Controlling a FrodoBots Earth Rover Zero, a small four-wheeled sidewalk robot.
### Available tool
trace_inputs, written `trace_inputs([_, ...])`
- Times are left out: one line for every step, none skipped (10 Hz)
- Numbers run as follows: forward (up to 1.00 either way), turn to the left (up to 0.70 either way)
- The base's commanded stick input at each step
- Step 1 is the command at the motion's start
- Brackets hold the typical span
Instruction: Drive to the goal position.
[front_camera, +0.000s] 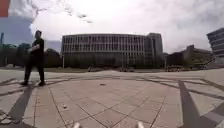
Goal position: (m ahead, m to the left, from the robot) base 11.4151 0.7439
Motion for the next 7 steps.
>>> trace_inputs([0.70,-0.04])
trace_inputs([0.70,0.00])
trace_inputs([0.70,0.00])
trace_inputs([0.70,0.00])
trace_inputs([0.70,0.00])
trace_inputs([0.70,0.00])
trace_inputs([0.70,0.00])
